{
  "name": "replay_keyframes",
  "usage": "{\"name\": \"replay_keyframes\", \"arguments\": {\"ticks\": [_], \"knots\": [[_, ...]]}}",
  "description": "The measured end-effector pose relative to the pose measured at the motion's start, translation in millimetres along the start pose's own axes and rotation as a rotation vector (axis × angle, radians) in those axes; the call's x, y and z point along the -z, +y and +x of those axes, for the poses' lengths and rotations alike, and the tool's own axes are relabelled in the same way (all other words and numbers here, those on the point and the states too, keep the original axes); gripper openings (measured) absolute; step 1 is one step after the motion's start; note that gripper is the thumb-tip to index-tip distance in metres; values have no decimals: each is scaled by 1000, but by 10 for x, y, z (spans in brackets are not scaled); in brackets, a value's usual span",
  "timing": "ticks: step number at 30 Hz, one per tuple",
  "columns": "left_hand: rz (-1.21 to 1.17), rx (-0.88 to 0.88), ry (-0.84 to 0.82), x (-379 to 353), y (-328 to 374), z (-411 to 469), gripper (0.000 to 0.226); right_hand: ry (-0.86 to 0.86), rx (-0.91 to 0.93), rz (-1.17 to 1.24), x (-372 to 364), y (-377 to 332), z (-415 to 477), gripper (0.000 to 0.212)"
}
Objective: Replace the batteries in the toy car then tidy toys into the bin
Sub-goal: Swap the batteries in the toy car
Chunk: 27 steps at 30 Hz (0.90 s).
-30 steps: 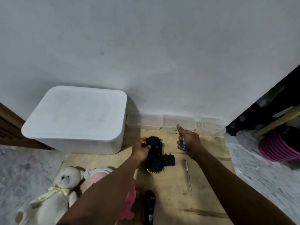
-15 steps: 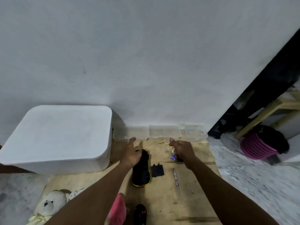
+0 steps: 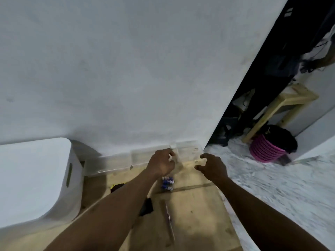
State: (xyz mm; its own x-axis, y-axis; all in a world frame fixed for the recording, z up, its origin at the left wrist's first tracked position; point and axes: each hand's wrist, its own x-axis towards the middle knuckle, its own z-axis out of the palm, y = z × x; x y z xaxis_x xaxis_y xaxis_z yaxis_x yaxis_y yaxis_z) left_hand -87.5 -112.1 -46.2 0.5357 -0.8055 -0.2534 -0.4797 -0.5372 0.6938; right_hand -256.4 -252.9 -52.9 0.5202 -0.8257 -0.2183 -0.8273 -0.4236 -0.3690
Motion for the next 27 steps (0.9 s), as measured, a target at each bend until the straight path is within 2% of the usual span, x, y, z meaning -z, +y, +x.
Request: {"name": "replay_keyframes", "arguments": {"ticks": [3,5,8,11,14,16,22,24,27], "knots": [[108,-22,-33,-207,125,392,43,-37,179,-209,3,-4,350,68],[199,-24,-46,-300,168,619,53,-55,292,-329,-74,-13,567,72],[354,-36,-85,-372,184,837,68,-53,433,-499,-218,-25,785,64],[445,-69,-91,-396,187,942,64,-46,542,-528,-300,-47,888,53],[426,-95,-70,-372,171,1017,60,-25,633,-533,-334,-85,994,40],[398,-96,-70,-349,143,1034,60,-29,652,-572,-329,-142,967,37],[386,-129,-59,-394,68,1056,60,59,716,-527,-363,-206,907,43],[389,-138,-57,-399,52,1068,62,-39,680,-607,-294,-285,845,37],[398,-159,-72,-428,40,1064,74,-97,644,-544,-312,-261,865,31]]}}
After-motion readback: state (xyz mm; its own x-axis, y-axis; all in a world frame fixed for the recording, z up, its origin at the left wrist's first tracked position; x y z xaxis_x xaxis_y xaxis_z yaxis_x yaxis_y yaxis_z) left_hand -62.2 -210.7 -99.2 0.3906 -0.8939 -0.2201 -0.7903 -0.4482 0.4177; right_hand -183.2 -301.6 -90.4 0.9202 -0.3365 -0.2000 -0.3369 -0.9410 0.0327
